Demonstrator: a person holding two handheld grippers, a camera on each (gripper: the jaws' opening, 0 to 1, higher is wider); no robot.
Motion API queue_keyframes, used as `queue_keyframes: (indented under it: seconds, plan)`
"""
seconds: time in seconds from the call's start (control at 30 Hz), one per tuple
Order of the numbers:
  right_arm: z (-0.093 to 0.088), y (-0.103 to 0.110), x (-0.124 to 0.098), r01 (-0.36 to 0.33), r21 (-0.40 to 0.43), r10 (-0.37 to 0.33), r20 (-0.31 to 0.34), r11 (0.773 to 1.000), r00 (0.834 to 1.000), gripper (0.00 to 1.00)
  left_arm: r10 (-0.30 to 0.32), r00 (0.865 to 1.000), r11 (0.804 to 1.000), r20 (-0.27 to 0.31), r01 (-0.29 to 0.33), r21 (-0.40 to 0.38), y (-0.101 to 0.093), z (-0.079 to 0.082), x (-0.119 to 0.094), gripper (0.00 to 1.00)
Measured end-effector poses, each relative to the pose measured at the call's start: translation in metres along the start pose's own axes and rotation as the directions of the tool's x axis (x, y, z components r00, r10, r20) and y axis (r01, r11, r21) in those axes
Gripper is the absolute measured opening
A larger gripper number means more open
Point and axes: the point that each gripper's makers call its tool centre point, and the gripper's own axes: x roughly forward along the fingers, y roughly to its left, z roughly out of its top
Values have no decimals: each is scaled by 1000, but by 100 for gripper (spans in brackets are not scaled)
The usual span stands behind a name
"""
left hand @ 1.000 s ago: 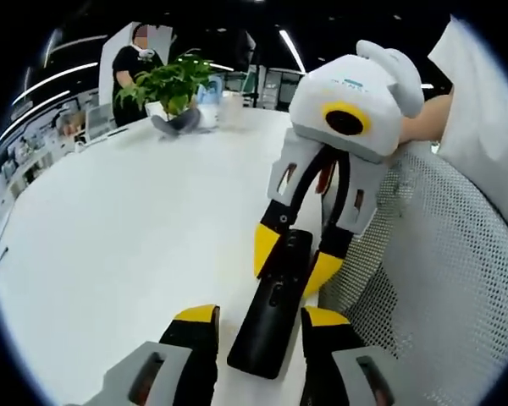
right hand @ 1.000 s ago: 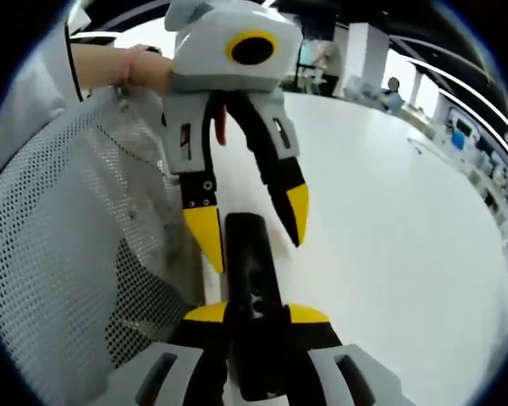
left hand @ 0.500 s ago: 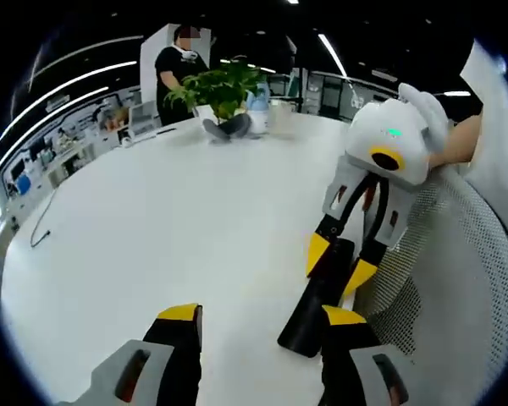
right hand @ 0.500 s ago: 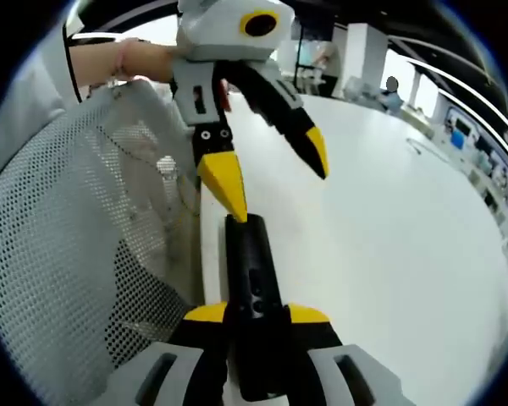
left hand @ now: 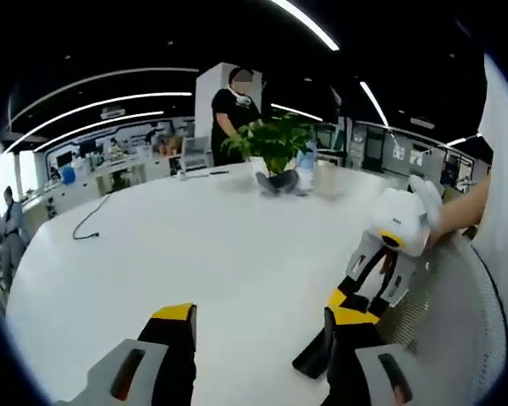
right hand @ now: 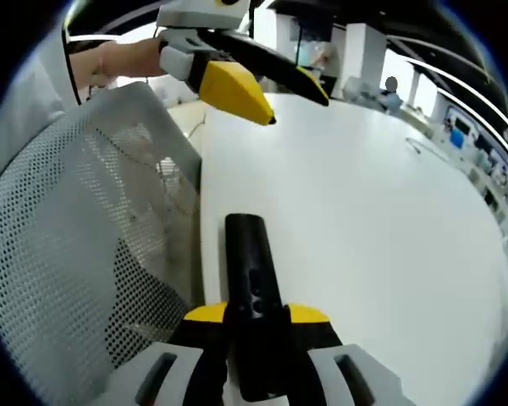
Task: Press the specified remote control buttons in sequence, fully releasing each button before pressing the next.
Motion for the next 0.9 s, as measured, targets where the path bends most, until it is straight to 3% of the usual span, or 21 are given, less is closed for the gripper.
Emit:
queue_keyframes:
  seconds: [0.33, 0.57, 0.7, 0.9]
  plan:
    - [0, 1, 0, 2, -4, -2, -2, 1000, 1000, 21, 90, 995, 994, 42, -87, -63, 10, 0, -20, 73]
    - [0, 1, 0, 2, -5, -2, -1, 1000, 1000, 21, 164, 981, 985, 107, -156, -75, 21, 9, -32, 81]
    - [0, 1, 0, 3, -11, -3, 0, 1000, 1000, 21, 208, 962, 975, 176, -188, -122, 24, 16, -42, 83]
    - [1, 0, 1, 5, -11, -5, 7, 1000, 1000, 21, 283, 925, 958, 252, -258, -128, 35, 26, -54, 93]
